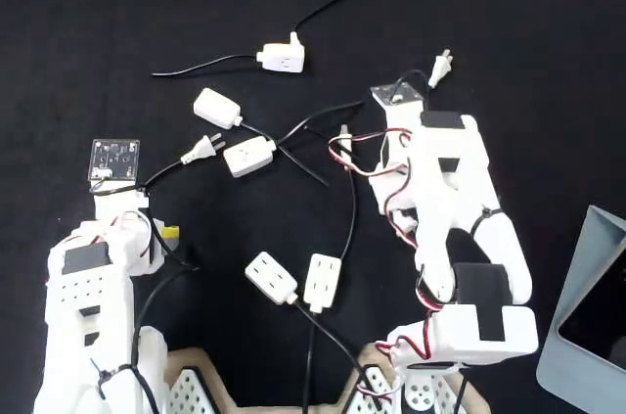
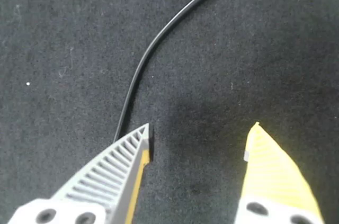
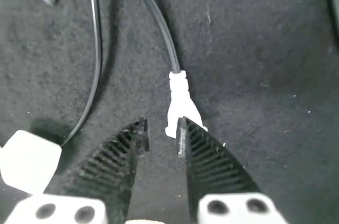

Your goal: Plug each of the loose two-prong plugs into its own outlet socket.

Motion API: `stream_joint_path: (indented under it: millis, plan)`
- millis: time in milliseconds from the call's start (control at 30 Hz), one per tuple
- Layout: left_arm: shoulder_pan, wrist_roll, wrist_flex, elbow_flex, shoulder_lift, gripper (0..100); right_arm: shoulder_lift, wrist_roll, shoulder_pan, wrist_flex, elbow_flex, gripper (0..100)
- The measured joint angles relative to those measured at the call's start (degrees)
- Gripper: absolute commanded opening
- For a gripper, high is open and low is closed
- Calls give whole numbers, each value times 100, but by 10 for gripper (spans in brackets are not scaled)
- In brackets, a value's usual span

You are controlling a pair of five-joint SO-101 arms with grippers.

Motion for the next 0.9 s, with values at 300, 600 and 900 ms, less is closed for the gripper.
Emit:
stream_joint_path:
  millis: [300, 600, 900]
  plan:
    - [0, 0, 0, 0, 0, 288, 0, 325, 299, 44, -141, 94]
    - [0, 0, 0, 0, 0, 288, 589, 334, 378, 677, -519, 181]
    - [0, 0, 0, 0, 0, 288, 1776, 334, 413, 826, -1389, 162]
